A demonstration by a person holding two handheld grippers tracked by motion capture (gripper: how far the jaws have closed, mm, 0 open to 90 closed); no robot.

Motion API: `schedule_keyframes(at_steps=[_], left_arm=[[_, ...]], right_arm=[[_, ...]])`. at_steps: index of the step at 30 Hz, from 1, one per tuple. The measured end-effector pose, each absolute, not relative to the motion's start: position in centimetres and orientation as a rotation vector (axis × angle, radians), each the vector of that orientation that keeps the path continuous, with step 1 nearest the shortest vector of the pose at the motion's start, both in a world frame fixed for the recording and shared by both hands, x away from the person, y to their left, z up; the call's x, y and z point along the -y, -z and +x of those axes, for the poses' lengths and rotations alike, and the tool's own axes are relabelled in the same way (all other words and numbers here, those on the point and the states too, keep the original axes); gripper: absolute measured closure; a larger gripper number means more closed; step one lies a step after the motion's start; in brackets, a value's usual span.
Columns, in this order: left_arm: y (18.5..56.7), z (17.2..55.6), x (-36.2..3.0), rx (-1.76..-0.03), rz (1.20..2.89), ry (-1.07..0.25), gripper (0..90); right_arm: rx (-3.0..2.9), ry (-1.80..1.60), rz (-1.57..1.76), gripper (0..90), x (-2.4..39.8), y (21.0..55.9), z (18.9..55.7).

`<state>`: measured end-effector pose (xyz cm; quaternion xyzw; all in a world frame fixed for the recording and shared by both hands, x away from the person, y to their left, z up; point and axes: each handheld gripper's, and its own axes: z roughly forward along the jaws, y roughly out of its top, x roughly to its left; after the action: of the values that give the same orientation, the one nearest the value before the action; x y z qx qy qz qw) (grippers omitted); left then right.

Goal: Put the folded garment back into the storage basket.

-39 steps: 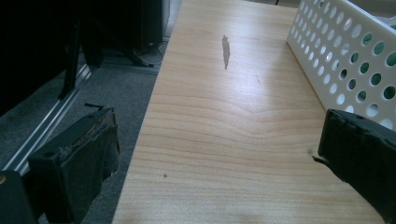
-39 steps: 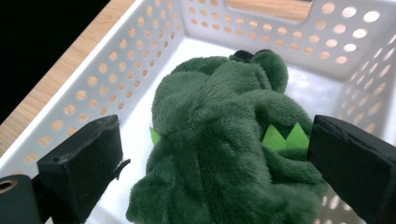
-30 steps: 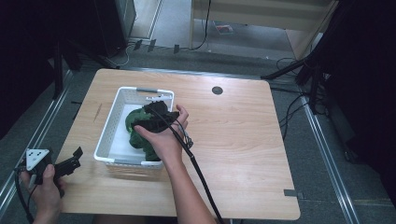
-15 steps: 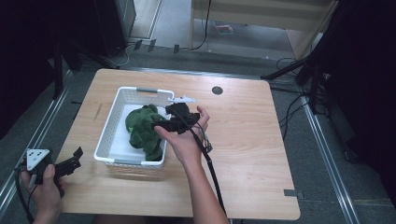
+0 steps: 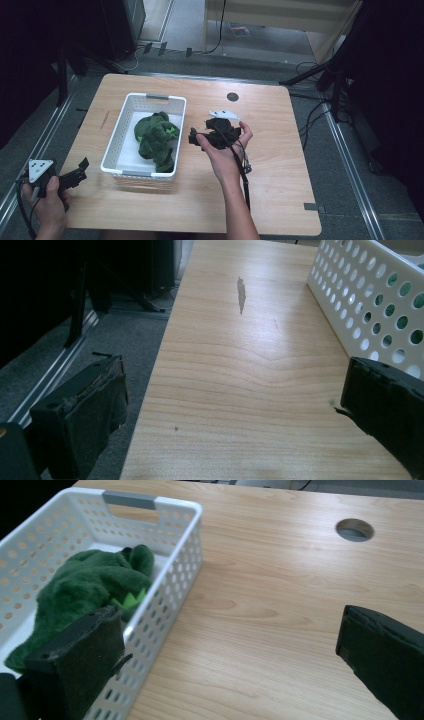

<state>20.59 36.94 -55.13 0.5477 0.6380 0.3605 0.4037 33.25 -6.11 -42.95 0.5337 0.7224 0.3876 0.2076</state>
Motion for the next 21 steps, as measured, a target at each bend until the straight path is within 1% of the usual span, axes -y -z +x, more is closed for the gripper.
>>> schedule_keyframes(at_steps=[2, 12, 13, 21], left_arm=[[55.1, 20.6, -36.9, -1.611, 1.383, -0.914, 0.0], [55.1, 20.6, -36.9, -1.611, 1.385, -0.918, 0.0], [55.2, 20.6, -36.9, -1.610, 1.383, -0.919, 0.0], [55.1, 20.6, -36.9, -1.611, 1.389, -0.920, 0.0]], right_arm=[[-1.994, -1.076, 1.490, 0.0, 7.6, 43.1, 32.8], [-1.951, -1.058, 1.517, 0.0, 11.2, 43.9, 31.9], [-1.944, -1.050, 1.522, 0.0, 12.1, 44.2, 31.7], [-1.911, -1.025, 1.543, 0.0, 15.2, 45.4, 30.9]])
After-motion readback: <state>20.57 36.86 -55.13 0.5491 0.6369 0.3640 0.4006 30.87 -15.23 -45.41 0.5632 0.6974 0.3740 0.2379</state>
